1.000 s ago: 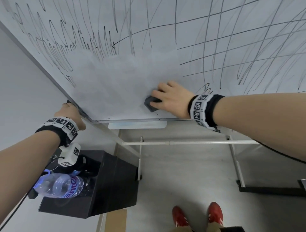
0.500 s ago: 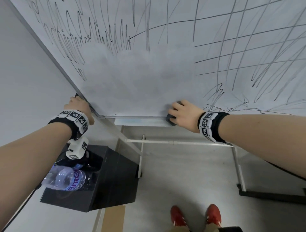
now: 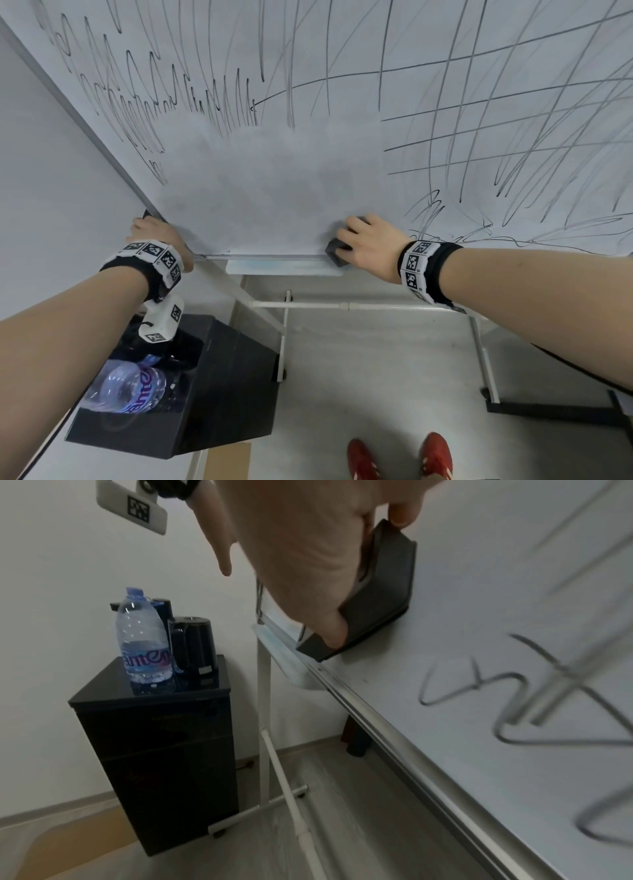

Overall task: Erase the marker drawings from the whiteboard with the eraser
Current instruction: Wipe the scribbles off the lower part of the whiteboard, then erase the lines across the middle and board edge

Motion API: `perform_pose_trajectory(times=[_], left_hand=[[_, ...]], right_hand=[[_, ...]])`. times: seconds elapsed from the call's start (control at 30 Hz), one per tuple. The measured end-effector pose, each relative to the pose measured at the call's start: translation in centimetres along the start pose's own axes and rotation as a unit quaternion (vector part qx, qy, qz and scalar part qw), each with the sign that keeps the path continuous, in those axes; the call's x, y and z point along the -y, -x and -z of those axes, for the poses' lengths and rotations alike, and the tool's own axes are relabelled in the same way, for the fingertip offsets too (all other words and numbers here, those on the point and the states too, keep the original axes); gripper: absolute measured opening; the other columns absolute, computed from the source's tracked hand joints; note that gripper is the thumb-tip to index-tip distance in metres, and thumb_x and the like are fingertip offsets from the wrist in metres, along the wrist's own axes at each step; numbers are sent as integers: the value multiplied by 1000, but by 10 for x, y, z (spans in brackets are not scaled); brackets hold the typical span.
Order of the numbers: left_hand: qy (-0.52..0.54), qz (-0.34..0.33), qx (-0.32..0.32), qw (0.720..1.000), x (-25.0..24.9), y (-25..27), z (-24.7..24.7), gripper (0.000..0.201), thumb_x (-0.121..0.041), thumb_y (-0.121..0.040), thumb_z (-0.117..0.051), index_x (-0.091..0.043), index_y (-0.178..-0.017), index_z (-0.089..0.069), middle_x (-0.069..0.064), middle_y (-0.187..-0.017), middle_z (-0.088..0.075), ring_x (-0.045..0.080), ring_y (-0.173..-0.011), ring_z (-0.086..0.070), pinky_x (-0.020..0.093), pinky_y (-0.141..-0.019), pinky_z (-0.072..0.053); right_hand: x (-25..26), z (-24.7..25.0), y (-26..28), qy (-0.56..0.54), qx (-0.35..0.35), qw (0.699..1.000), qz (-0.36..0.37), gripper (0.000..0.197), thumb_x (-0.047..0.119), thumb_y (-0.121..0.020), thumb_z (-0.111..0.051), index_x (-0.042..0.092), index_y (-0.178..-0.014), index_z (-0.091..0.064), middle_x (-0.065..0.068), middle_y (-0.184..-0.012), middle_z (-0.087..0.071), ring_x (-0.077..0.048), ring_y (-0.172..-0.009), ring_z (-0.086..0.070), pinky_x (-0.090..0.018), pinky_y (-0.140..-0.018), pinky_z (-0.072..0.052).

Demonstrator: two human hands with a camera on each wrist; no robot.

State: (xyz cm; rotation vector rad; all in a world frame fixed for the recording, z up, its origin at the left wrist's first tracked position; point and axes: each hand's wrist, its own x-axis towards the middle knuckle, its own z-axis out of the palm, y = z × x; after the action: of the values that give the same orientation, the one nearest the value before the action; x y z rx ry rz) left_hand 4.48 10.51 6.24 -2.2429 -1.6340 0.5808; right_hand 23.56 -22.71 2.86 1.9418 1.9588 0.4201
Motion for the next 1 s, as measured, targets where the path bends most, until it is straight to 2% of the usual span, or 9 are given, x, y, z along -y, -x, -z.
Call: perform_pose_trajectory(times=[0.1,0.17,0.23,0.37,0.43,0.53,0.73,0.83,1.0], left_hand=[[-26,-41,12,999,-22,11,0,66,-56,-58,-60,-13,-107,-61,12,-99,-58,29,-86,-56,40,-80,-51],[-32,-151,15,988,-44,49,4,33,-45,-69,-57,-17,-87,-63,4,-84,-65,24,-73,-61,35,-74,-56],[5,-245,44,968,-72,85,-4,21,-33,-79,-58,-14,-87,-59,4,-92,-68,25,-79,-64,31,-72,-54],[61,-335,61,938,-129,143,-32,38,-37,-87,-53,-10,-114,-53,7,-108,-63,28,-98,-64,32,-75,-50],[72,-345,17,936,-149,162,-42,42,-34,-89,-53,-9,-121,-43,8,-113,-62,29,-100,-65,36,-76,-51],[67,-386,-56,918,-169,184,-47,43,-25,-88,-54,-9,-124,-38,9,-114,-57,29,-94,-65,34,-68,-49],[73,-420,-116,897,-188,197,-26,35,-14,-84,-55,-10,-115,-39,7,-111,-56,26,-78,-64,31,-57,-43],[67,-432,-114,892,-197,204,-18,39,-18,-83,-56,-10,-118,-40,8,-113,-58,26,-82,-65,31,-58,-42],[67,-433,-71,896,-208,209,-16,44,-19,-84,-56,-6,-122,-39,9,-116,-59,28,-96,-64,32,-66,-42]], right_hand=[[-7,-8,18,-9,-8,1000,-15,40,9,-77,-34,19,-97,-67,-7,-100,-55,-32,-93,-47,-37,-73,-45],[-12,-12,29,-16,-12,1000,-19,42,8,-79,-32,18,-102,-66,-9,-101,-55,-32,-94,-47,-39,-73,-46],[-16,-15,40,-17,-13,999,-26,41,10,-81,-32,19,-103,-66,-9,-103,-55,-32,-95,-47,-39,-74,-45],[-29,-22,64,-20,-13,999,-47,48,11,-84,-23,20,-102,-67,-10,-102,-56,-32,-94,-47,-38,-74,-41],[-34,-25,75,-10,-12,998,-55,46,9,-84,-26,21,-103,-66,-9,-102,-55,-31,-94,-47,-38,-76,-38],[-37,-28,90,-1,-6,998,-60,42,9,-83,-34,21,-107,-65,-9,-102,-55,-31,-95,-46,-37,-75,-35],[-60,-10,114,-21,-50,995,-80,53,9,-80,-46,15,-132,-55,-14,-116,-54,-34,-99,-48,-41,-71,-42],[-83,11,114,-22,-96,991,-89,54,12,-84,-58,15,-138,-48,-13,-123,-52,-33,-101,-47,-42,-73,-42],[-101,31,111,-30,-157,981,-108,55,11,-84,-61,15,-137,-49,-12,-125,-54,-33,-102,-48,-42,-73,-40]])
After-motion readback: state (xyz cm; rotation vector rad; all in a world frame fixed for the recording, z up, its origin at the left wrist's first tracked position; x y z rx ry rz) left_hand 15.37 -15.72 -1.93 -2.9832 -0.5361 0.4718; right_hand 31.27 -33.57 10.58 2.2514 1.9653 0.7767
